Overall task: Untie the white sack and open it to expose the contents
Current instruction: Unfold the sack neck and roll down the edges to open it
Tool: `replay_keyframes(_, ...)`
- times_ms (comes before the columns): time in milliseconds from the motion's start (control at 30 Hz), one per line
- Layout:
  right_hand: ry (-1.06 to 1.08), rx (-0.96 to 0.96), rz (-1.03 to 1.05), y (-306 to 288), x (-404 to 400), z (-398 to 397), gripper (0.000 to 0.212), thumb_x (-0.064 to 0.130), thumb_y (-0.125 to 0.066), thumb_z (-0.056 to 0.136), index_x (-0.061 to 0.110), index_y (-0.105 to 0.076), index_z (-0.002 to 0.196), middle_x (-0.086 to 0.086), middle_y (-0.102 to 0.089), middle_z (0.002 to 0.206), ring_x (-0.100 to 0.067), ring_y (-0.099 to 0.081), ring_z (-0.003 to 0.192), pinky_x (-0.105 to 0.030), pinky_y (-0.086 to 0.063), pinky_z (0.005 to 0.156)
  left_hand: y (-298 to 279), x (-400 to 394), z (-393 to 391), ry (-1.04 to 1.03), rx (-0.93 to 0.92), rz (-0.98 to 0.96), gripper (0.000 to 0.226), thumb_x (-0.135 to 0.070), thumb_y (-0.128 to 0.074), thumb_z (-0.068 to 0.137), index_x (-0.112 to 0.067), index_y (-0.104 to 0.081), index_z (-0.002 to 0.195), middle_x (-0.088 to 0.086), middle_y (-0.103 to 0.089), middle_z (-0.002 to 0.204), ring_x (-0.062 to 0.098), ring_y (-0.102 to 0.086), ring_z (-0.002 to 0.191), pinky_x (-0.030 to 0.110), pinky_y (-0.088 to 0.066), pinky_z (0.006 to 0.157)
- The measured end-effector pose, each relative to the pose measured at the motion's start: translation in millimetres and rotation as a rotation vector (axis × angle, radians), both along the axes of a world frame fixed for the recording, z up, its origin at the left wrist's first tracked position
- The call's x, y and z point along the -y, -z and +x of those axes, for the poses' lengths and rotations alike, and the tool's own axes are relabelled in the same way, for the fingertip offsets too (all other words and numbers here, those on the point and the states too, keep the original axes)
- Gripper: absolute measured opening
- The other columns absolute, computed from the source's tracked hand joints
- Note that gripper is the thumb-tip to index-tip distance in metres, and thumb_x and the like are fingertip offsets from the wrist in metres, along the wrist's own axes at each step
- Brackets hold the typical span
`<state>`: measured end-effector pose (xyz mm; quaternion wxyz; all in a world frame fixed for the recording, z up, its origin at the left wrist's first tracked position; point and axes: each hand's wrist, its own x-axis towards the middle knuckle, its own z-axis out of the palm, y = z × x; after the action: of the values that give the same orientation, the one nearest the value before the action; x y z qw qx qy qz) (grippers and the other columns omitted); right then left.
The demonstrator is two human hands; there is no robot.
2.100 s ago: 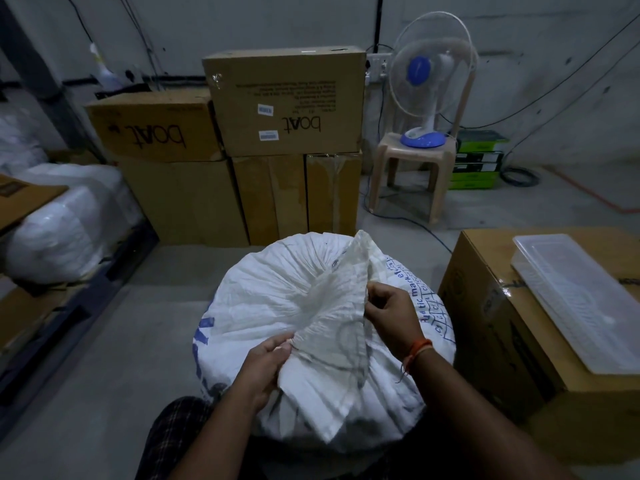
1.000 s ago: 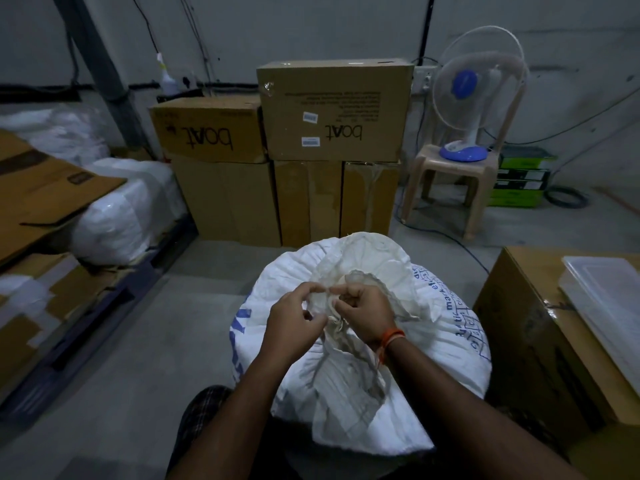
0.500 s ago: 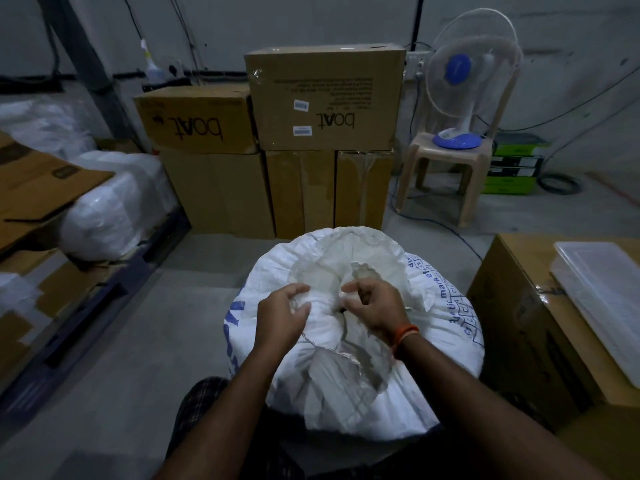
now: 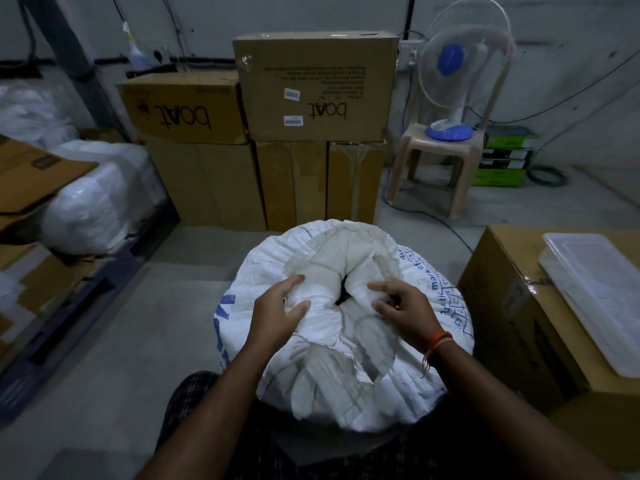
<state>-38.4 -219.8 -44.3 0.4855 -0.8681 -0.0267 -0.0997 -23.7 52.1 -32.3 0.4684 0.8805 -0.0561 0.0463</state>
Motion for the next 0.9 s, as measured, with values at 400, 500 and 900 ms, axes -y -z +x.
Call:
replay_keyframes(400,0.140,-0.087,0.014,36,69,-17,0.041,-0.002,-0.075,0.083,0.015,-0.073,0.120,-0.003,-0.069,0.112,-0.018,-0.068,0.098,-0.026,-0.057,0.083,26,-34,8,-0.066,-0.145,0.150,0.061,-0.014,-0.079,0.090,-0.015,-0.059,0.148,0.009,-0.064,0.147,0.028,-0.062,0.130,0.026,-0.043,0.102)
replay_keyframes(500,0.208,-0.120,0.015,49,88,-23,0.040,0.000,-0.077,0.082,0.008,-0.073,0.121,-0.010,-0.071,0.120,-0.024,-0.070,0.106,-0.043,-0.057,0.097,31,-40,10,-0.090,-0.187,0.157,0.065,-0.013,-0.079,0.091,-0.015,-0.055,0.151,0.011,-0.064,0.147,0.029,-0.063,0.129,0.025,-0.043,0.098)
replay_keyframes(900,0.307,-0.166,-0.106,51,91,-39,0.038,0.007,-0.077,0.080,0.018,-0.076,0.115,-0.008,-0.075,0.112,-0.023,-0.073,0.095,-0.042,-0.060,0.090,36,-41,11,-0.089,-0.220,0.219,0.068,-0.017,-0.076,0.094,-0.013,-0.047,0.156,0.013,-0.061,0.149,0.033,-0.063,0.127,0.031,-0.045,0.102)
